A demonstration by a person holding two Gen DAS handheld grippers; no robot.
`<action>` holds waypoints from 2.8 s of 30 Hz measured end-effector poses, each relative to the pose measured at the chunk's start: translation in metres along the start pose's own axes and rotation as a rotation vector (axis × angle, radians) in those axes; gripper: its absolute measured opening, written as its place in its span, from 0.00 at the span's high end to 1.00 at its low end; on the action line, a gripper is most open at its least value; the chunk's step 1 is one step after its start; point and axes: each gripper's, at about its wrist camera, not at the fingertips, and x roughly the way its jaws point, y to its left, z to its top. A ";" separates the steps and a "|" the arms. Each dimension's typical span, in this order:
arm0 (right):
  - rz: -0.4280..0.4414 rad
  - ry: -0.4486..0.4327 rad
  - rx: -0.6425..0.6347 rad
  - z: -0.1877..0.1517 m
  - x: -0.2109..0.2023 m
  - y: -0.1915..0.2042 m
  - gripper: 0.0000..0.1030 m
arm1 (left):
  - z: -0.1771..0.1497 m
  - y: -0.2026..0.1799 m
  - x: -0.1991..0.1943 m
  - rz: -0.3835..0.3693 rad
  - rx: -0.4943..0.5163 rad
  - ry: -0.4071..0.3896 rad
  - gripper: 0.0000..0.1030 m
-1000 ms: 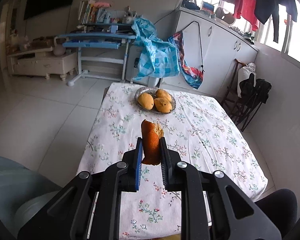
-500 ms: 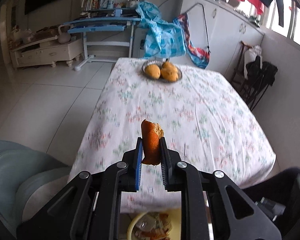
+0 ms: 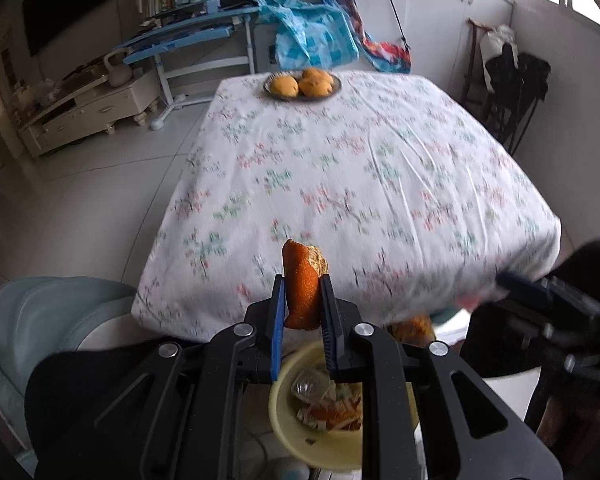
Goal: Collect trash
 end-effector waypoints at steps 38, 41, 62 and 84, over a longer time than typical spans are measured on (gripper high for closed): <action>-0.528 -0.127 -0.213 0.048 -0.008 0.034 0.07 | 0.030 0.000 -0.040 0.198 -0.142 -0.349 0.07; -0.526 -0.138 -0.216 0.051 -0.007 0.037 0.07 | 0.031 0.004 -0.039 0.193 -0.171 -0.352 0.07; -0.546 -0.169 -0.214 0.060 -0.007 0.048 0.07 | 0.041 -0.002 -0.045 0.258 -0.132 -0.333 0.07; -0.559 -0.168 -0.294 0.061 0.023 0.068 0.07 | 0.047 0.019 -0.039 0.295 -0.166 -0.289 0.07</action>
